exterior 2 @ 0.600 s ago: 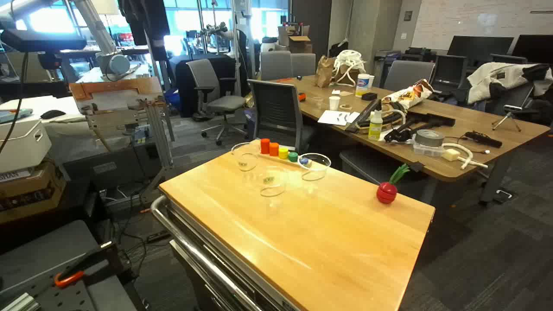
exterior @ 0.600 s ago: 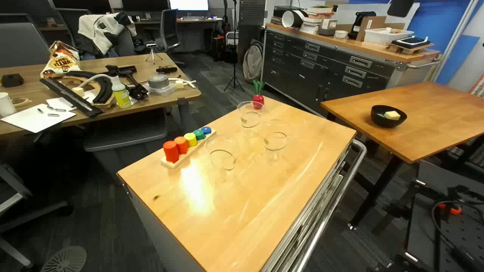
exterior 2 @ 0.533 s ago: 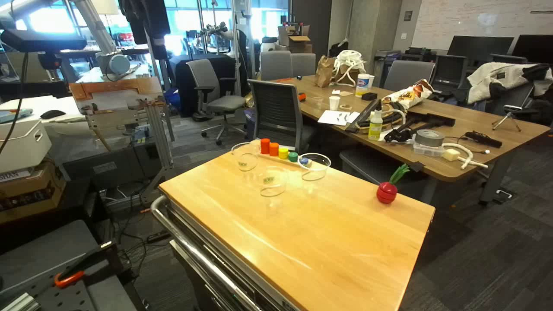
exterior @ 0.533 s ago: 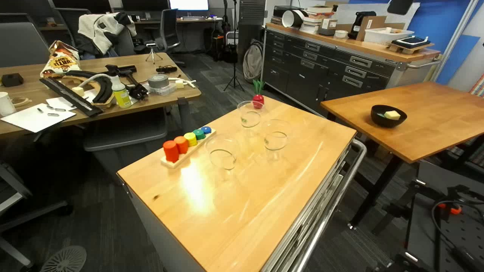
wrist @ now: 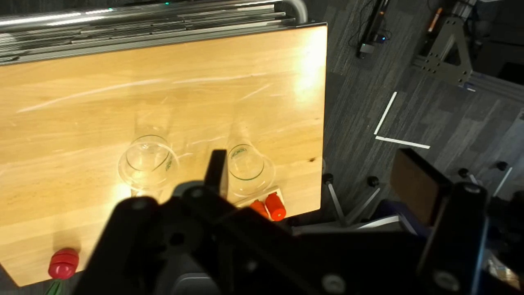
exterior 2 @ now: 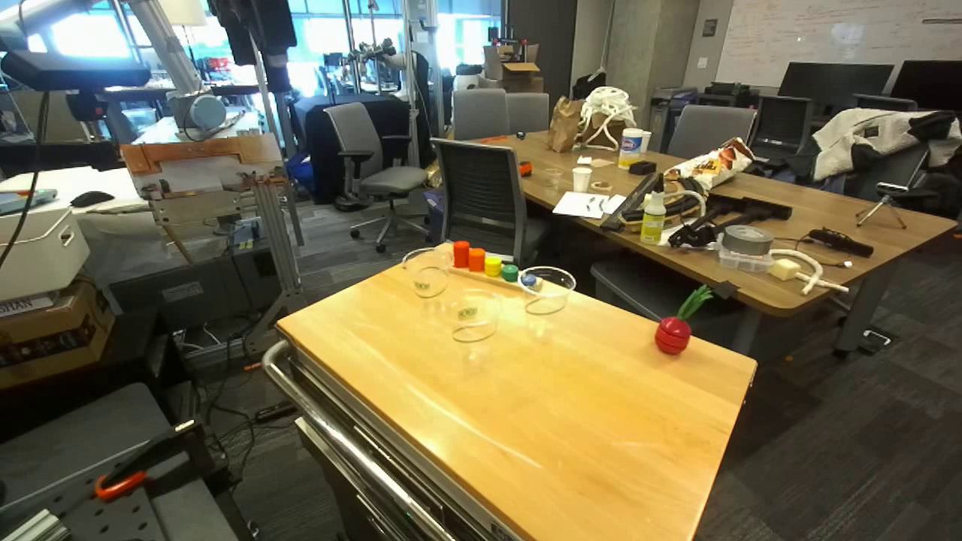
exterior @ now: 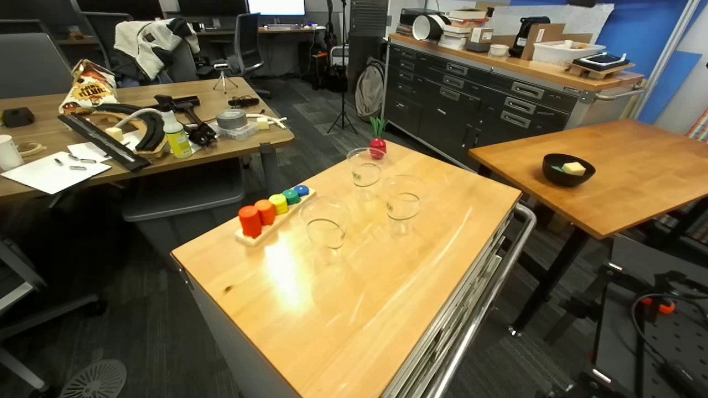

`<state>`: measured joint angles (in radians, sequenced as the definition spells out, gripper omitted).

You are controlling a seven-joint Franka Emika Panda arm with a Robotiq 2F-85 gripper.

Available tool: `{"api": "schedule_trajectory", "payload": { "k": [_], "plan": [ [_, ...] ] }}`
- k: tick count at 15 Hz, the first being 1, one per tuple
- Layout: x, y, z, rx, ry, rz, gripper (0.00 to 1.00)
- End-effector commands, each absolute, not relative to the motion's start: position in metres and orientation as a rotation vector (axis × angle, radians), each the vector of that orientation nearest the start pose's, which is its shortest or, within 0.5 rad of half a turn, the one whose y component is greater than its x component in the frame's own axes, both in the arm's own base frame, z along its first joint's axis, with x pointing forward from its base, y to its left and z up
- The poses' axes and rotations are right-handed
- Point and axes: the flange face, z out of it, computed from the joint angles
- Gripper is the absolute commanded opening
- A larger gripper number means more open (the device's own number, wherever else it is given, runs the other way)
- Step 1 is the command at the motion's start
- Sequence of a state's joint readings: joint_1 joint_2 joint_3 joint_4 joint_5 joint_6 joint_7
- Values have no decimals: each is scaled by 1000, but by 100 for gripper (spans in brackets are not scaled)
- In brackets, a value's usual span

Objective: Stack the cups into the middle cup

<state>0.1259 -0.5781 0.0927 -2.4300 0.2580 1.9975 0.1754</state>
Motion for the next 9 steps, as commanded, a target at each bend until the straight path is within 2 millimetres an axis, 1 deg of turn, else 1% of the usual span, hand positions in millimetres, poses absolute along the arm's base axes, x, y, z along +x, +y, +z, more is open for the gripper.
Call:
{"api": "schedule_trajectory", "payload": {
  "k": [1, 3, 6, 9],
  "plan": [
    [379, 104, 523, -2921, 85, -154, 100],
    [379, 104, 523, -2921, 85, -154, 100],
    [411, 102, 511, -2954, 114, -131, 100],
    [453, 107, 483, -3024, 69, -111, 100]
  ]
}}
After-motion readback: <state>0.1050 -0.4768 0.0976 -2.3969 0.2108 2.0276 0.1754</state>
